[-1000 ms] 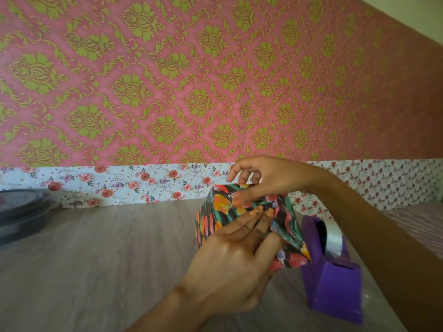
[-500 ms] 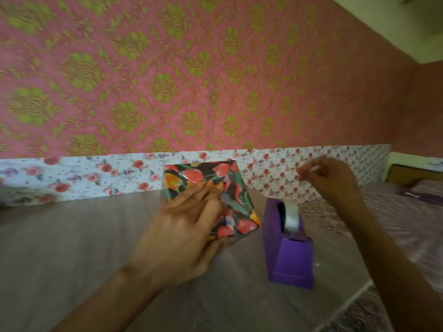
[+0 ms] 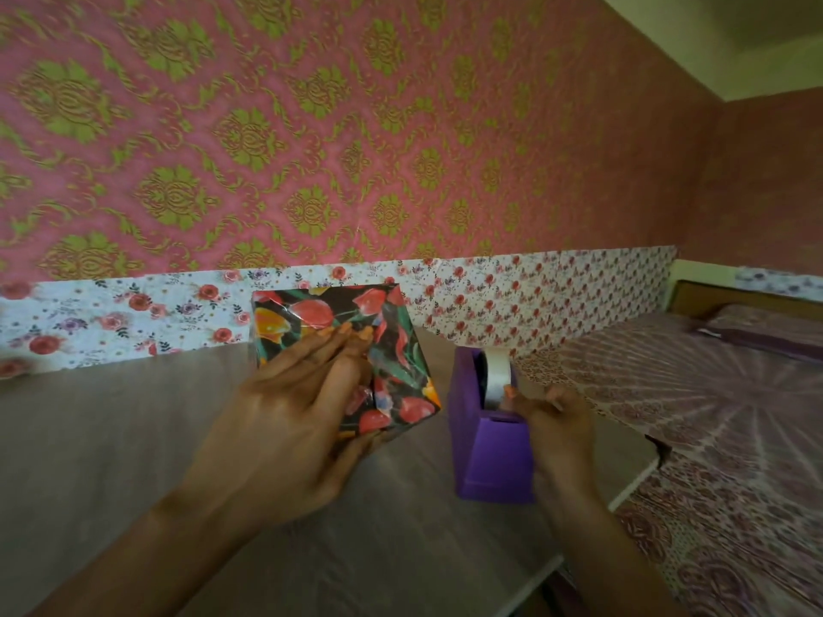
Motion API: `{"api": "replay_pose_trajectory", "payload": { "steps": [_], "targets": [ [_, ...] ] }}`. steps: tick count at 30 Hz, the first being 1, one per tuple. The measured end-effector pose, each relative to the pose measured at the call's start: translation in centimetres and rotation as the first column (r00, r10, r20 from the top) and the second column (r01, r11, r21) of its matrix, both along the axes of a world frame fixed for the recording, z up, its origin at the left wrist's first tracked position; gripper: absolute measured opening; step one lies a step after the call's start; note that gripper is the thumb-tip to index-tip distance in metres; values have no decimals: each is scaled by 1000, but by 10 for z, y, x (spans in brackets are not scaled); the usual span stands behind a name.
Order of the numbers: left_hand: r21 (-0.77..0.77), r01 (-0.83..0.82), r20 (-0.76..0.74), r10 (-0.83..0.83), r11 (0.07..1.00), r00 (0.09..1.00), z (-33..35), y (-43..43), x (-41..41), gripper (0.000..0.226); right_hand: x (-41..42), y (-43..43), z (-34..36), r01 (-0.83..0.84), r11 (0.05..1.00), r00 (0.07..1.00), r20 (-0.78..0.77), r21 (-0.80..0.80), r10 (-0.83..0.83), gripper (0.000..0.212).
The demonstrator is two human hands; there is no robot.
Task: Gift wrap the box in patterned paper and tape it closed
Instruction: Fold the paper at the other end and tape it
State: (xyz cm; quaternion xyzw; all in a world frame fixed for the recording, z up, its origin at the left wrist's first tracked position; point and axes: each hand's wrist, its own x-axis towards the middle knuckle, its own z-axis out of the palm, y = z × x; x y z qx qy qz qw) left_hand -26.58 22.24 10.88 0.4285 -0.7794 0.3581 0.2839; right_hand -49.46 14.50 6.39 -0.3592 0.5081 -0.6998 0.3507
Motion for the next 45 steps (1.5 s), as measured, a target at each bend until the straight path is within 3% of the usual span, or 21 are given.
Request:
{"api": "replay_pose_trajectory", "payload": {
  "steps": [3,6,11,14,18,23,26,32,40,45],
  "targets": [
    [6,-4,6,4,1000,1000,-1,-1,0,55,13,-1,-1,145,986,936,334,-82,-110,37],
    [16,-9,4,9,1000,1000,0,0,0,55,27,2,1,221,963,877,463,-153,-128,38],
    [29,-3,0,3,1000,1000,0,-1,1,53,35,19,-28,273,933,925,330,-233,-189,45],
    [34,3,-1,-3,999,1000,0,-2,1,53,29,23,-44,245,943,955,225,-226,-194,40],
    [-3,19,11,-19,1000,1000,-3,-3,1,52,19,27,-46,94,984,965,256,-152,-52,14],
    [-108,-27,-7,26,994,1000,-7,-6,3,57,10,29,-42,-60,998,956,288,-28,65,5],
    [-54,-34,-89,29,998,996,-9,-7,4,59,8,32,-40,-89,996,964,250,-16,90,2],
    [-20,47,-169,-50,999,984,-7,-11,10,64,22,28,-44,79,993,983,174,-92,-62,14],
    [-46,75,-229,-84,996,970,-6,-15,15,70,37,22,-54,251,957,951,223,-143,-216,20],
    [-26,112,-313,-114,993,943,-7,-14,8,90,46,46,-36,115,951,973,223,-288,-50,25]
  ]
}}
